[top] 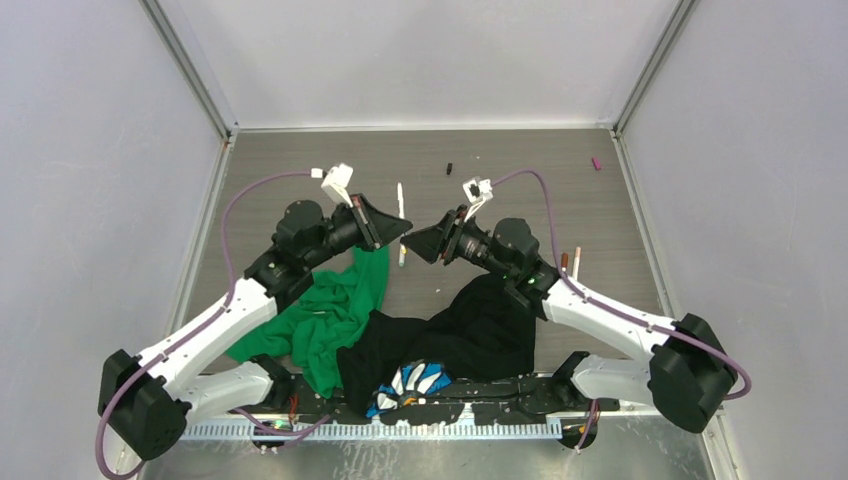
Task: Insert the pens into the pen caps
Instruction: Pick up the pen from the center of the board.
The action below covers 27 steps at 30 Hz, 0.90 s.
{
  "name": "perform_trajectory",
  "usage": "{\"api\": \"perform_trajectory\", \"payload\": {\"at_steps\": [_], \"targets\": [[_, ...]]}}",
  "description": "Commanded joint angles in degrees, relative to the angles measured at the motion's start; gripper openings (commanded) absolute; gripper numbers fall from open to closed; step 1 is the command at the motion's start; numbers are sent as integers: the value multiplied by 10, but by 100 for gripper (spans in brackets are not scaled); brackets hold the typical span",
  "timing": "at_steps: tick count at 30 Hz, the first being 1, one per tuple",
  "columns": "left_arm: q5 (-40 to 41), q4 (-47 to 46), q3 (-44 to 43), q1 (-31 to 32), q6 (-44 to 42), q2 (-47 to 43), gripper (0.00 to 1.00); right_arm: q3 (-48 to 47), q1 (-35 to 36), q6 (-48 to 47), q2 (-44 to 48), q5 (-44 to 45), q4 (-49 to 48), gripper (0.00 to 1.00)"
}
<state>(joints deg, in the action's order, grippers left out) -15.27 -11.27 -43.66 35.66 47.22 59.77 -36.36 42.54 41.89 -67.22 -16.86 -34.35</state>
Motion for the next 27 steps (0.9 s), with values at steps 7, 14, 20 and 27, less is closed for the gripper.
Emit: {"api": "perform_trajectory", "payload": {"at_steps": [7, 14, 20, 27], "targets": [[-79, 297, -181, -148, -253, -18, 0, -195, -198, -137, -26, 97, 402, 69], [-46, 324, -173, -149, -376, -39, 0, -348, -346, -205, -200, 219, 535, 70], [-57, 317, -149, -148, -378, -43, 0, -523, -445, -249, -390, 249, 596, 64], [-50, 323, -144, -144, -384, -52, 0, -745, -491, -277, -576, 266, 670, 52]]}}
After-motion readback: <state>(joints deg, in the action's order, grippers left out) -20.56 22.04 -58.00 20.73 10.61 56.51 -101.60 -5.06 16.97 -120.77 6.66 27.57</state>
